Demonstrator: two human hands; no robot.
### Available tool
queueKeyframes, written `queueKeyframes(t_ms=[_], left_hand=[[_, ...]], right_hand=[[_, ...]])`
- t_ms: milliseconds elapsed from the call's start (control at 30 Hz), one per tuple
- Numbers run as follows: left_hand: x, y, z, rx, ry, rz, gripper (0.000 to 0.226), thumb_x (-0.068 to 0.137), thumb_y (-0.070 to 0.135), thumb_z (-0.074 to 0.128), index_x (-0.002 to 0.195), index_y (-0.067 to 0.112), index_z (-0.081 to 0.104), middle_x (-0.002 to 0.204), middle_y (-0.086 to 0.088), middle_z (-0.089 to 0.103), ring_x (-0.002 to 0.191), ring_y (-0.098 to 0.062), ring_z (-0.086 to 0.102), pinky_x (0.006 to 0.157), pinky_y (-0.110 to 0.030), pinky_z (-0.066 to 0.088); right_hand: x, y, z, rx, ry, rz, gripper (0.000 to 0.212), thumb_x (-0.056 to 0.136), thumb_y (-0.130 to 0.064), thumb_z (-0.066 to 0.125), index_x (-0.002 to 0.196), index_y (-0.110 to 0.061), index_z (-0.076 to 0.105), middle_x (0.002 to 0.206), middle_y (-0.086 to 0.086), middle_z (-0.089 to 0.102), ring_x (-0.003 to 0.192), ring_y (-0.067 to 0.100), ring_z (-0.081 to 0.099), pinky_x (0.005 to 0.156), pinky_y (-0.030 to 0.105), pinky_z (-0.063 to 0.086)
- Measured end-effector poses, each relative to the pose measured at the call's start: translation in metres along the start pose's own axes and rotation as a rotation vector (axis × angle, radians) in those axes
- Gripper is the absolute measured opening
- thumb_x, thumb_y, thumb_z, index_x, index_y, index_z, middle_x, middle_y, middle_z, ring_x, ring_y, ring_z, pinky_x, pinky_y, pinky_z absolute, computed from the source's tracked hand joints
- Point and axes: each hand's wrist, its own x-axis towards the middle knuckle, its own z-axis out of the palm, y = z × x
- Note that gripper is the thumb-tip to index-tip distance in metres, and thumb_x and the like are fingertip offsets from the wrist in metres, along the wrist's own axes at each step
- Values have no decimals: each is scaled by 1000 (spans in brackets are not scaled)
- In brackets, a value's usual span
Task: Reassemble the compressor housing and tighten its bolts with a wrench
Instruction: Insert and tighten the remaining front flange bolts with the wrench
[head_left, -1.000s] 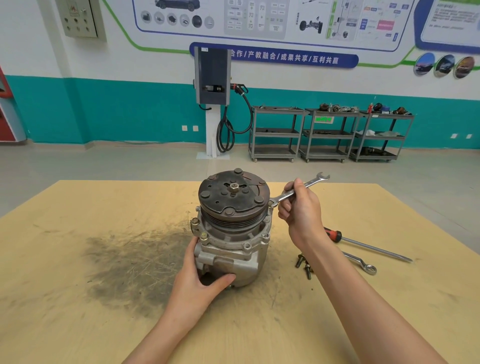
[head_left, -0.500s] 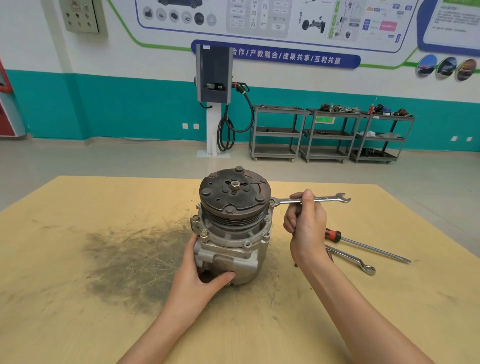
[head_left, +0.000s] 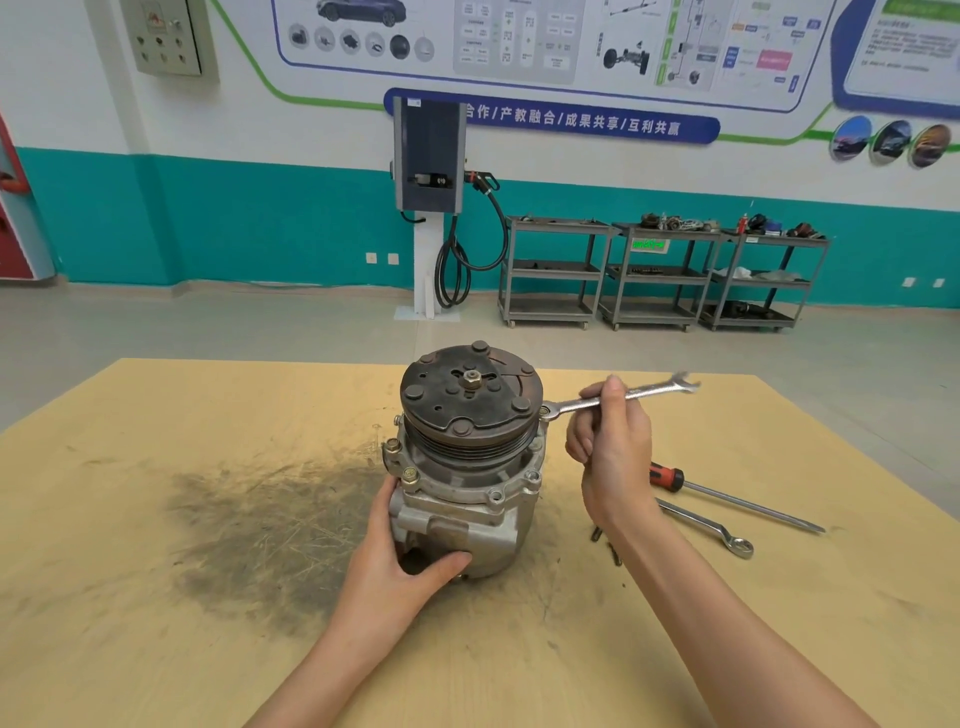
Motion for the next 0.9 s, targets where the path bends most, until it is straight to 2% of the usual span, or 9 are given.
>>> queueKeyframes(t_ms=[67,200,267,333,400,500,633,800,900], left_hand=[[0,0,0,-4,3,3,111,65,37,88,153,38,20,131,31,51,116,14,51,90,-1,37],[-1,1,-1,-14,-4,12,110,53,53,82,144,48,19,128,37,49,109,29,46,85,5,35],[-1,1,-1,-15,-16,12,110,53,54,82,146,47,22,132,32,52,115,23,48,91,1,35],[-1,0,-1,-15,-26,16,115,54,54,82,152,38,24,136,25,55,123,11,52,100,-11,38],[-1,-1,-2,-11,-32,22,116,53,56,82,152,38,24,137,25,55,122,10,52,99,-12,37],[-1,-1,-1,-13,-29,27,117,52,58,81,151,43,22,133,31,53,117,20,49,94,-5,37],[0,-2,-1,-13,-24,26,111,52,58,82,145,48,22,131,34,52,112,26,49,85,5,37],[0,-2,-1,-8,-6,13,96,52,56,82,130,60,26,127,38,51,110,29,48,82,6,37],[0,-3,-1,-3,-3,13,103,54,54,83,136,55,22,126,39,50,108,30,48,82,6,37]], right_hand=[[-13,0,-6,-7,8,-76,31,104,-28,36,86,-10,53,44,-6,32,39,9,24,39,21,22],[-36,-2,-13,-55,1,-152,27,94,-35,47,91,-11,56,47,-6,33,41,8,25,40,19,23],[-48,-1,-13,-88,2,-196,22,94,-32,49,93,-11,56,48,-8,34,42,6,27,41,17,26],[-60,3,-12,-120,2,-210,20,95,-30,47,98,-12,55,48,-8,35,42,5,29,42,17,29],[-68,7,-11,-141,3,-186,26,98,-34,41,106,-14,54,47,-6,36,41,7,30,41,18,29],[-70,6,-11,-162,-4,-161,33,101,-39,31,110,-16,52,46,-5,40,42,10,33,41,20,30],[-52,1,-8,-67,30,-101,38,103,-39,28,101,-12,55,46,-4,42,42,11,36,41,19,31],[-15,-6,-7,-1,70,53,43,107,-32,26,87,-9,57,44,-3,42,39,12,35,41,21,28],[3,-12,-6,16,36,173,43,107,-31,28,82,-8,56,45,-1,42,40,12,35,44,24,27]])
